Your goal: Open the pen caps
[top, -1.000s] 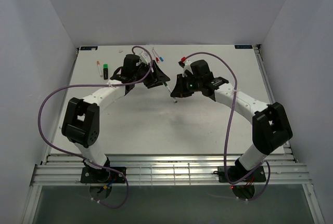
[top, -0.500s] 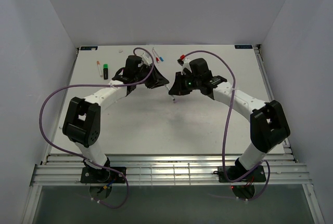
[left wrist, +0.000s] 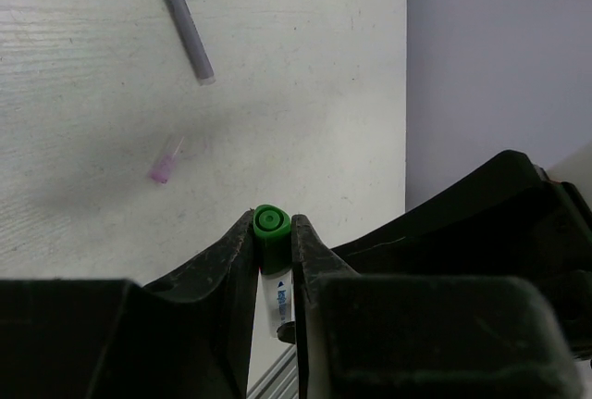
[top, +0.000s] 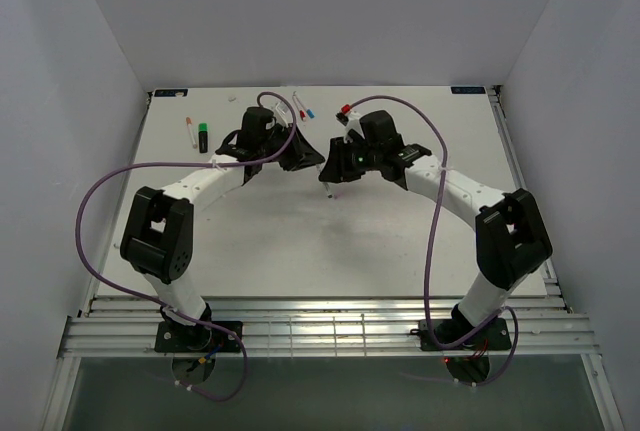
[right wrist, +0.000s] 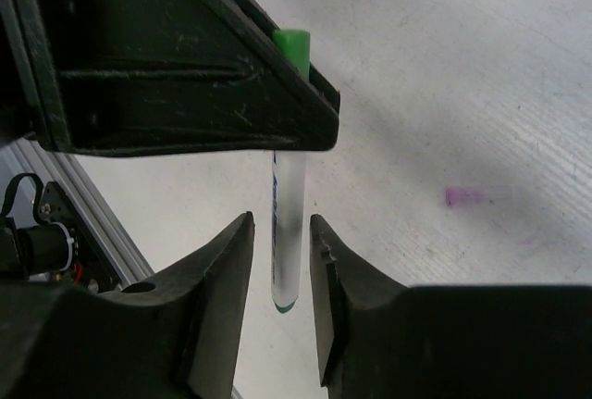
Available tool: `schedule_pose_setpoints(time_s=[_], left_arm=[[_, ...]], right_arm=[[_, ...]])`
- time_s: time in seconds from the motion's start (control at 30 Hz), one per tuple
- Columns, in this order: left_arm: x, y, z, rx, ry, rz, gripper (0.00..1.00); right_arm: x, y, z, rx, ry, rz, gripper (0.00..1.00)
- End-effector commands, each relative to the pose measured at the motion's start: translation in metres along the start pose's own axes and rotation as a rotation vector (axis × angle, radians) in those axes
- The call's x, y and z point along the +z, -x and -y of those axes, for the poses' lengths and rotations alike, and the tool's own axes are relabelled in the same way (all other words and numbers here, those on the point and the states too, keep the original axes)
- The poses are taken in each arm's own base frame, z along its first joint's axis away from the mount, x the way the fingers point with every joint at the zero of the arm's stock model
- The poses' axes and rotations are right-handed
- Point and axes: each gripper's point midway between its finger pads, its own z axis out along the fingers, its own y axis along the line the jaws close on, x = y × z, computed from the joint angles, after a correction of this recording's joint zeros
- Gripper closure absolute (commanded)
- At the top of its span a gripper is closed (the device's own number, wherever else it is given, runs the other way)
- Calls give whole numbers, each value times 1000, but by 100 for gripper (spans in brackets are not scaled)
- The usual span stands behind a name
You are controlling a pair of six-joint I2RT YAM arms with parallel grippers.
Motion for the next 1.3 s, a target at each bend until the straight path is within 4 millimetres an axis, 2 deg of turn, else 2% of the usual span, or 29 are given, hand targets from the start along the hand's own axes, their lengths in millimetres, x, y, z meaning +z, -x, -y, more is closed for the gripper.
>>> schedule_pose_setpoints(time_s=[0.0, 0.13, 0.3, 0.37, 0.4, 0.43, 0.5, 0.53, 0.57, 0.63, 0.67, 0.77, 0.87, 0.93, 1.0, 1.03, 1.07, 1.1, 1.13, 1.17, 1.2, 1.27], left_arm=[[-8, -2, 9, 17, -19, -1, 100], [-10, -2, 13, 12, -30, 0, 100], [-12, 4, 21, 9, -45, 14, 100], [-13, 6, 24, 7, -52, 16, 100], [-12, 6, 25, 8, -53, 17, 100], [-13, 9, 28, 12, -56, 19, 100], [-12, 11, 22, 16, -13, 14, 100], [-11, 18, 25, 26, -6, 22, 100], [-11, 18, 19, 20, 25, 16, 100], [-8, 30, 18, 37, 56, 37, 100], [-8, 28, 13, 27, 87, 23, 100], [-5, 36, 8, 19, 129, 42, 100], [-2, 40, 9, 5, 128, 36, 100], [-3, 39, 12, -5, 113, 29, 100], [-6, 38, 18, 11, 78, 33, 100], [-8, 37, 22, 18, 50, 35, 100], [-12, 43, 30, 45, 8, 73, 100], [-21, 37, 28, 51, 0, 84, 100], [-27, 44, 37, 91, -46, 129, 100], [-33, 45, 40, 118, -68, 158, 100], [-41, 46, 40, 130, -85, 182, 100], [-60, 43, 49, 167, -169, 240, 100]], right_arm=[[2, 35, -18, -72, 63, 86, 62], [10, 39, -19, -69, 76, 84, 62], [20, 29, -20, -60, 89, 55, 65], [23, 23, -21, -65, 88, 48, 72], [25, 21, -21, -65, 82, 45, 92], [25, 19, -19, -71, 66, 39, 92], [27, 10, -14, -88, -6, 25, 92], [27, 7, -10, -117, -54, 24, 92], [27, 0, 0, -150, -187, 16, 92], [23, -3, 11, -220, -355, 23, 92], [20, -5, 19, -286, -500, 37, 92], [8, -16, 34, -411, -766, 16, 92], [1, -26, 41, -466, -864, -21, 92], [0, -29, 42, -479, -868, -22, 92], [9, -34, 30, -463, -724, -46, 92], [13, -20, 12, -424, -598, 28, 92], [19, -35, 12, -351, -447, -16, 92], [19, -36, 7, -302, -358, -5, 92], [13, -30, -6, -240, -248, 28, 92], [10, -33, -12, -185, -85, 31, 92], [7, -33, -19, -158, -5, 39, 92], [-9, -19, -46, -121, 223, 85, 92]])
